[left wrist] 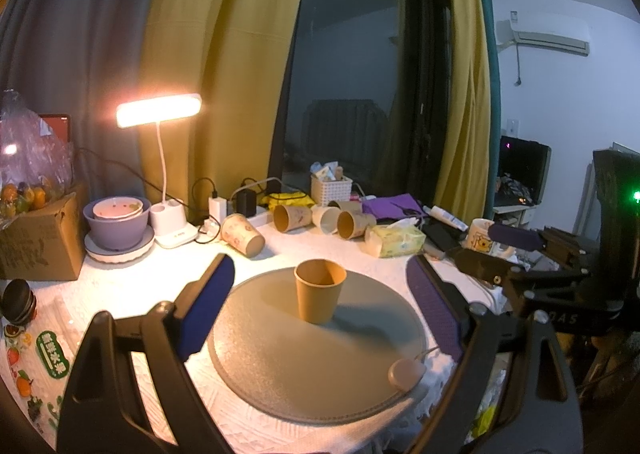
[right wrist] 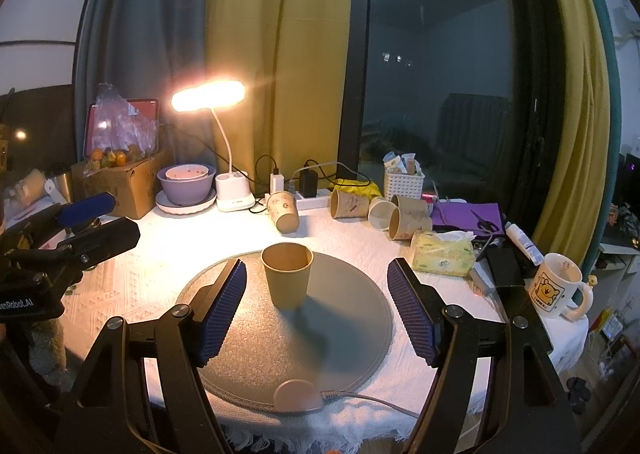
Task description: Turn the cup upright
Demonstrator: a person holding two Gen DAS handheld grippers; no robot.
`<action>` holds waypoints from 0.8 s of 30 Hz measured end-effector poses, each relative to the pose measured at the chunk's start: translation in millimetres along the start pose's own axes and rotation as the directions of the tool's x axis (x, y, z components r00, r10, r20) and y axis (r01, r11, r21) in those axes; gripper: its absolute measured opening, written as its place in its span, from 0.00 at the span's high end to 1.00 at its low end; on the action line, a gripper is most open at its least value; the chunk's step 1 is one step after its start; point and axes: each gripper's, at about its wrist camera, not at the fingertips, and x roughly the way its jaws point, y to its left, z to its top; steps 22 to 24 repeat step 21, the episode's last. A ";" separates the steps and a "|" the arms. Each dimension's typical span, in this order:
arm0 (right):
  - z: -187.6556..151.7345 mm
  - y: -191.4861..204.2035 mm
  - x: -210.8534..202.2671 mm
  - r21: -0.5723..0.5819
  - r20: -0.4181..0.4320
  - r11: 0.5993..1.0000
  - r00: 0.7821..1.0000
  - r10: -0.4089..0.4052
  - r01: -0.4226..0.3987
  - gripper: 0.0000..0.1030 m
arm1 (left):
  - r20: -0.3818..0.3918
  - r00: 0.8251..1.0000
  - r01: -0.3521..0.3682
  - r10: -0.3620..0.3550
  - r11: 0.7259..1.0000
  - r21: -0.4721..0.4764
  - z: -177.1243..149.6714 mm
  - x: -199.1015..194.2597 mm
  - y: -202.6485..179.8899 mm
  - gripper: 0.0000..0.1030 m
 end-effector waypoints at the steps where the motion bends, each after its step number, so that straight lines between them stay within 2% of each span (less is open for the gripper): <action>1: 0.1 0.0 0.2 -0.001 -0.001 1.000 1.000 0.000 0.000 0.26 | 0.000 1.000 0.000 0.000 1.000 0.000 0.0 -0.1 0.0 0.14; 17: -1.0 3.7 1.0 -0.002 -0.006 1.000 1.000 -0.002 0.002 0.26 | -0.001 1.000 0.001 -0.001 1.000 -0.002 -1.2 -0.4 0.3 0.14; 21: -0.6 4.4 1.3 -0.002 -0.007 1.000 1.000 -0.002 0.002 0.26 | 0.036 0.999 0.011 -0.011 1.000 0.004 -7.6 -4.3 -2.3 0.14; 24: -0.6 4.4 1.3 -0.002 -0.007 1.000 1.000 -0.002 0.002 0.26 | 0.036 0.999 0.011 -0.011 1.000 0.004 -7.6 -4.3 -2.3 0.14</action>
